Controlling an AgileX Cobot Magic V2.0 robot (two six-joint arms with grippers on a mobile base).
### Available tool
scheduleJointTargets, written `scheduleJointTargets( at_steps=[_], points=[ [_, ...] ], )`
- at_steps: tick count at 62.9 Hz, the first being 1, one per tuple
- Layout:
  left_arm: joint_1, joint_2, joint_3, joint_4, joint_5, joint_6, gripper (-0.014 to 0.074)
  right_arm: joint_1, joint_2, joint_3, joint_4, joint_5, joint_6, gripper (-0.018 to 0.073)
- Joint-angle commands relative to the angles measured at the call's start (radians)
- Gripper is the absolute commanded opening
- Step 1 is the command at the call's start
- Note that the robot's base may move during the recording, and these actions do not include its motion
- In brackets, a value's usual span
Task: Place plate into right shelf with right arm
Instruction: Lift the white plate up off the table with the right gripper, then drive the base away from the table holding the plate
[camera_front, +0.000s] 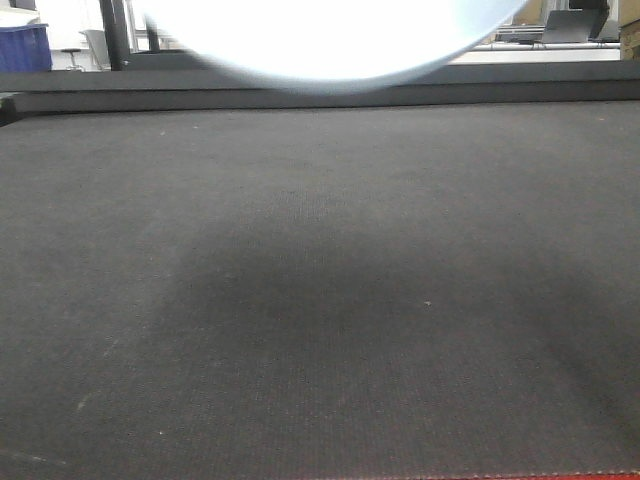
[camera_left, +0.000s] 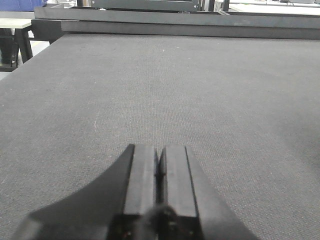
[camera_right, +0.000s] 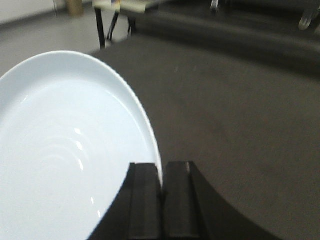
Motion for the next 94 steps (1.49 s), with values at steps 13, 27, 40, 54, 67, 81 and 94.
scheduleJointTargets(
  at_steps=[13,27,40,54,67,81,94],
  points=[
    [-0.001,-0.005,0.008,-0.004,-0.086,-0.003,-0.0047,-0.002,-0.359,0.177,0.006,-0.186,-0.006,0.0069],
    [-0.001,-0.005,0.008,-0.004,-0.086,-0.003,-0.0047,-0.002,-0.686,0.387,0.006,-0.344,-0.006,0.0067],
    [-0.001,-0.005,0.008,-0.004,-0.086,-0.003,-0.0047,-0.002,-0.686,0.387,0.006,-0.343,-0.006,0.0067],
    [-0.001,-0.005,0.008,-0.004,-0.086,-0.003,-0.0047,-0.002,-0.686,0.387,0.006,-0.344,-0.006,0.0067],
    [-0.001,-0.005,0.008,-0.004,-0.086,-0.003,-0.0047,-0.002,-0.686,0.387,0.006,-0.344,-0.006,0.0067],
    [-0.001,-0.005,0.008,-0.004,-0.086,-0.003,-0.0047,-0.002,-0.686,0.387,0.006,-0.344,-0.006,0.0067],
    [-0.001,-0.005,0.008,-0.004,-0.086,-0.003,-0.0047,-0.002,-0.686,0.387,0.006,-0.344,-0.006,0.0067]
  ],
)
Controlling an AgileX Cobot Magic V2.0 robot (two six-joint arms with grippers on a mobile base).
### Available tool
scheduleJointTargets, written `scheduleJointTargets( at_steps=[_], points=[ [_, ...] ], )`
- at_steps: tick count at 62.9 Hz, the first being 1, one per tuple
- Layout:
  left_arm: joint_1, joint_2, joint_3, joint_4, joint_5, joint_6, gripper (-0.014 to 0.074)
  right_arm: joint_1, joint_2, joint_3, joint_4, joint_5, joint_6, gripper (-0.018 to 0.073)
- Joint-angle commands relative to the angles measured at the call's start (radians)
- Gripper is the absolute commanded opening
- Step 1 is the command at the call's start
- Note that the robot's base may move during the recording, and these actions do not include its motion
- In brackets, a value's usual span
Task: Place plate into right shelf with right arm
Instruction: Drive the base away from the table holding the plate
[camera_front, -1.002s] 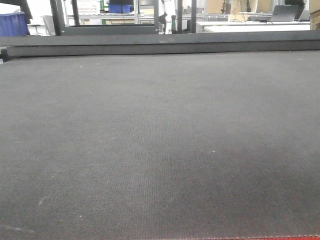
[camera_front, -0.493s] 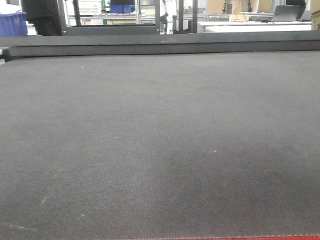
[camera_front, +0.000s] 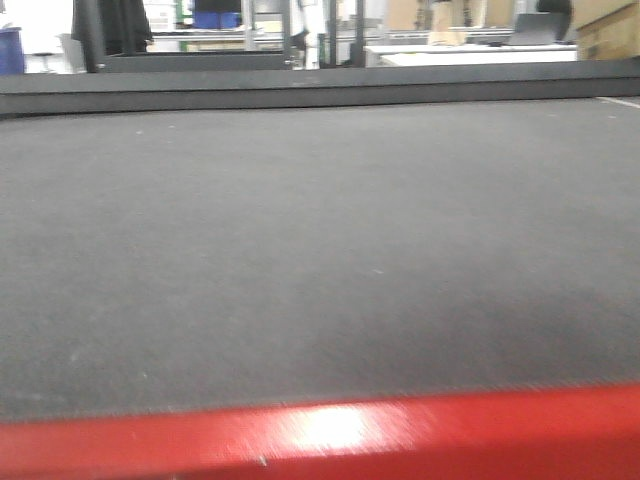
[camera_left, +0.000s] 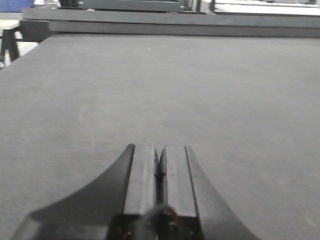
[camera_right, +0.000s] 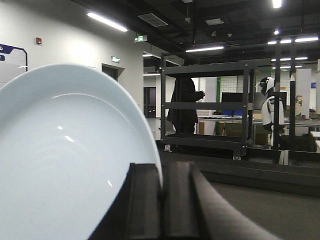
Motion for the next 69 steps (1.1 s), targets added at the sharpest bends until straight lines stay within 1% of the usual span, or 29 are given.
scheduleJointTargets(
  at_steps=[1,69],
  points=[
    [-0.001,-0.005,0.008,-0.004,-0.086,-0.003,-0.0047,-0.002,0.008,-0.028,0.003,-0.09,-0.005,0.0067],
    [-0.001,-0.005,0.008,-0.004,-0.086,-0.003,-0.0047,-0.002,0.008,-0.028,0.003,-0.09,-0.005,0.0067]
  ],
)
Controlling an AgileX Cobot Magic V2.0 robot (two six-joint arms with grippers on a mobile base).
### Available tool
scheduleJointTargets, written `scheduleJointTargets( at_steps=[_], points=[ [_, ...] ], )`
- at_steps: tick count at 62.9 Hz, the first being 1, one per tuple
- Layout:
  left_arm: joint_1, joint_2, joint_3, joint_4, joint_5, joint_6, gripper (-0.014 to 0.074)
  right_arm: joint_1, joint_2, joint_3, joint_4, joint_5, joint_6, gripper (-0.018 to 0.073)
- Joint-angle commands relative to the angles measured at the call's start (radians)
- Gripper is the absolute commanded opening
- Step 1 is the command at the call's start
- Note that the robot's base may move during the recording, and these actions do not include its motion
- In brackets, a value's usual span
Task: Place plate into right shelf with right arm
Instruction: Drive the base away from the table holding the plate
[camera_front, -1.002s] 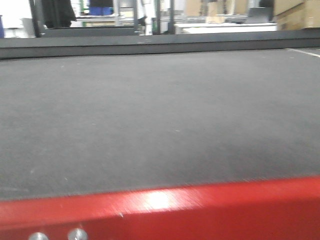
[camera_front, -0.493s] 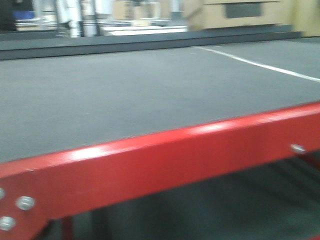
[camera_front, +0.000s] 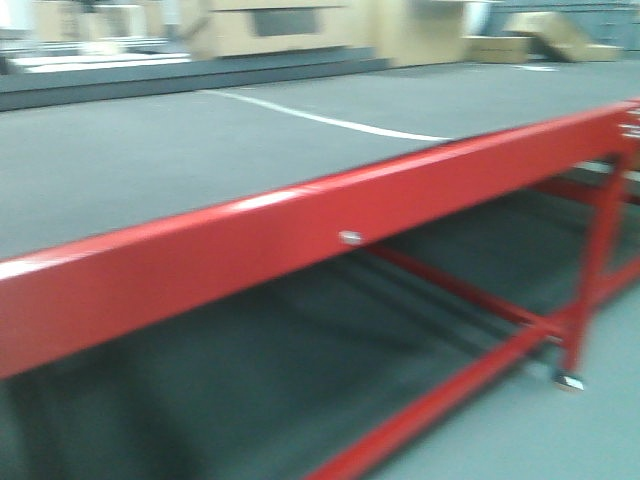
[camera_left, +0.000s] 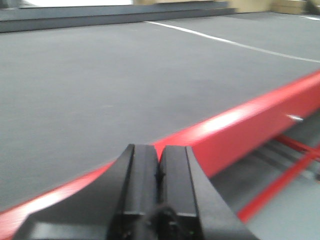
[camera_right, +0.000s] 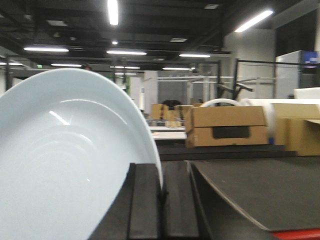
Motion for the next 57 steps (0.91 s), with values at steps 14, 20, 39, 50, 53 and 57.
scheduleJointTargets(
  at_steps=[14,20,39,50,53,57],
  points=[
    [-0.001,-0.005,0.008,-0.004,-0.086,-0.003,-0.0047,-0.002,0.01,-0.028,0.003,-0.088,-0.005,0.0067],
    [-0.001,-0.005,0.008,-0.004,-0.086,-0.003,-0.0047,-0.002,0.01,-0.028,0.003,-0.088,-0.005,0.0067],
    [-0.001,-0.005,0.008,-0.004,-0.086,-0.003,-0.0047,-0.002,0.01,-0.028,0.003,-0.088,-0.005,0.0067],
    [-0.001,-0.005,0.008,-0.004,-0.086,-0.003,-0.0047,-0.002,0.01,-0.028,0.003,-0.088,-0.005,0.0067],
    [-0.001,-0.005,0.008,-0.004,-0.086,-0.003,-0.0047,-0.002,0.01,-0.028,0.003,-0.088,-0.005,0.0067],
    [-0.001,-0.005,0.008,-0.004,-0.086,-0.003,-0.0047,-0.002,0.01,-0.028,0.003,-0.088,-0.005,0.0067]
  ],
)
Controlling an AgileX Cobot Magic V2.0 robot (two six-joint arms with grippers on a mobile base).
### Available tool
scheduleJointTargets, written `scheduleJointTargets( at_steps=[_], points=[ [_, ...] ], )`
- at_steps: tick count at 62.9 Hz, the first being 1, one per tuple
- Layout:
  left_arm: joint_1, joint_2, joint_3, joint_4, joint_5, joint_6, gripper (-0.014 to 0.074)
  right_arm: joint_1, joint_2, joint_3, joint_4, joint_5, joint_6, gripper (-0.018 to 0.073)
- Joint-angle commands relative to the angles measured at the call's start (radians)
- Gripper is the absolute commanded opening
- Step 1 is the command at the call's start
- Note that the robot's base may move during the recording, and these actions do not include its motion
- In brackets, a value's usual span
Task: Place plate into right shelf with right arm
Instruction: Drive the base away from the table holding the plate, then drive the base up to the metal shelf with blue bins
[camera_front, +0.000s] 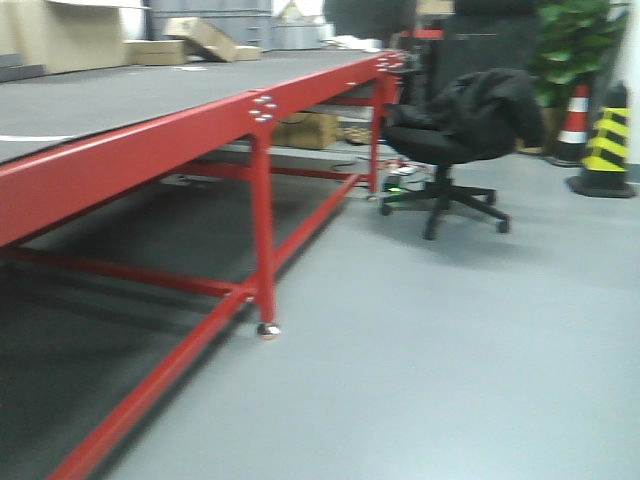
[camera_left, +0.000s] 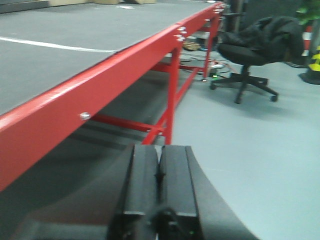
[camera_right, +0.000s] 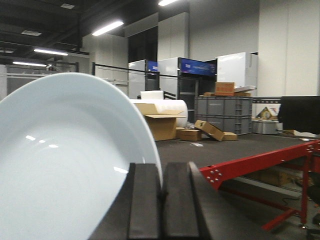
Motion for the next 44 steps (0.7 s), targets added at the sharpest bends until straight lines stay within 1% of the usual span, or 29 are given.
scheduleJointTargets(
  at_steps=[1,44],
  points=[
    [-0.001,-0.005,0.008,-0.004,-0.086,-0.003,-0.0047,-0.002,0.01,-0.028,0.003,-0.088,-0.005,0.0067],
    [-0.001,-0.005,0.008,-0.004,-0.086,-0.003,-0.0047,-0.001,0.01,-0.028,0.003,-0.088,-0.005,0.0067]
  ],
)
